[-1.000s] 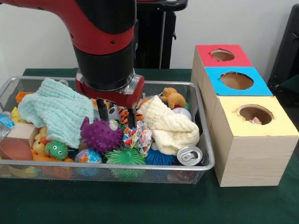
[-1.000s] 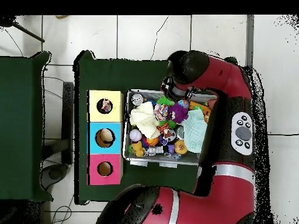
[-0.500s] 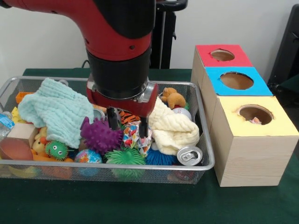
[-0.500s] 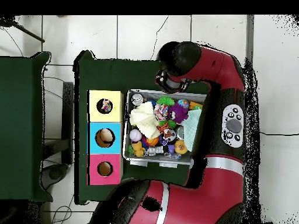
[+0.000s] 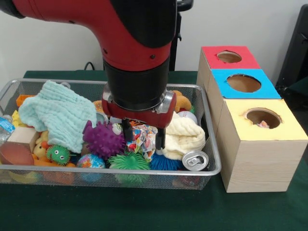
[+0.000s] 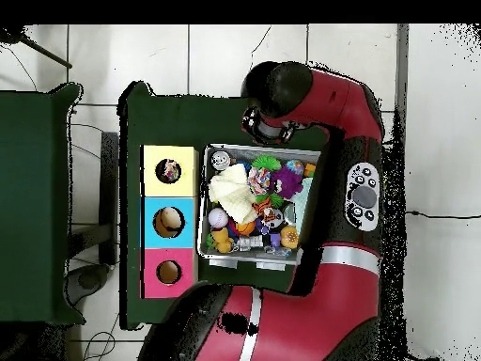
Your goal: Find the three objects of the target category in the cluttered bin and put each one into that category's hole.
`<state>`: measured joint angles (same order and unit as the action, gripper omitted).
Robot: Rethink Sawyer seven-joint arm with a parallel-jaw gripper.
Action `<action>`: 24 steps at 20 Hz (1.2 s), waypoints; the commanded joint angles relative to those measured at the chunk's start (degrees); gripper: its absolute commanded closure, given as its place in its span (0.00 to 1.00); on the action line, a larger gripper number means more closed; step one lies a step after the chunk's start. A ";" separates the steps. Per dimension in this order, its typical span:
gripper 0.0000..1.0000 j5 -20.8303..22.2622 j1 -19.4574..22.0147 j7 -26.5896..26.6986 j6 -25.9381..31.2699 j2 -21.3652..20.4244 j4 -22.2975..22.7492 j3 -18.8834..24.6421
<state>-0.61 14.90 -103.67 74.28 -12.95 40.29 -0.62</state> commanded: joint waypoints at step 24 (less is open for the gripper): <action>0.00 -3.63 2.02 -5.53 -3.35 2.06 10.72 3.17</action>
<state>-3.48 16.06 -103.67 74.24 -11.46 41.53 -0.62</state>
